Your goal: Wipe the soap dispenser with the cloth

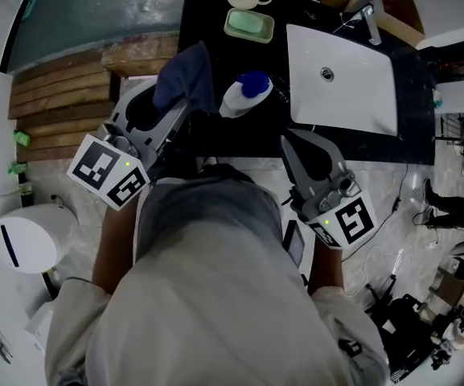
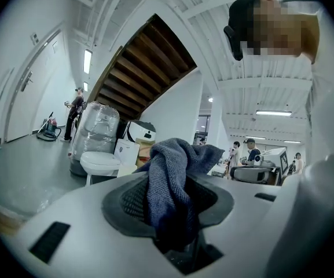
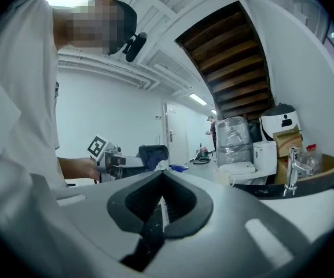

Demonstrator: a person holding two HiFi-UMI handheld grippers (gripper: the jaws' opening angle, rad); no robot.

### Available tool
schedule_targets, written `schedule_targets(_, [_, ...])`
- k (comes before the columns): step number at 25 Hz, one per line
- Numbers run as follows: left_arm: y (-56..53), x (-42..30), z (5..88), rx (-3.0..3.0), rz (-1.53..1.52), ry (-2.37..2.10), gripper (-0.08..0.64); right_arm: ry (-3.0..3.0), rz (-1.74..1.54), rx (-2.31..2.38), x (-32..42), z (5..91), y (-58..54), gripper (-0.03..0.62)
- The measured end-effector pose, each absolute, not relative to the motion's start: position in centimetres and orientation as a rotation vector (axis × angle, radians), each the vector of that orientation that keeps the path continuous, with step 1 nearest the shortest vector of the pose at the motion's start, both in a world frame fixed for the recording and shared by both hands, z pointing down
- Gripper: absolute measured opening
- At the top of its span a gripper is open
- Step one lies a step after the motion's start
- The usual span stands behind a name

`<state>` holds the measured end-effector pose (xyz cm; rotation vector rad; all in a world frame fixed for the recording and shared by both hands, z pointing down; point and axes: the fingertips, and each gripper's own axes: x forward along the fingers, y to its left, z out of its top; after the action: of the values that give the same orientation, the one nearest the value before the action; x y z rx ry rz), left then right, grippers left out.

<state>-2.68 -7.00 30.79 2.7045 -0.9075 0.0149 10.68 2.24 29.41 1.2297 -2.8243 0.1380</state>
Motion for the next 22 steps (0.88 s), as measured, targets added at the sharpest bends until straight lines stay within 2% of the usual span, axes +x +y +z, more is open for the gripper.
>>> schedule_targets(22, [-5.2,-3.7,28.7,2.761,0.012,-0.786,0.146,-2.758,0.136,1.511,10.5,26.1,3.2,-0.002])
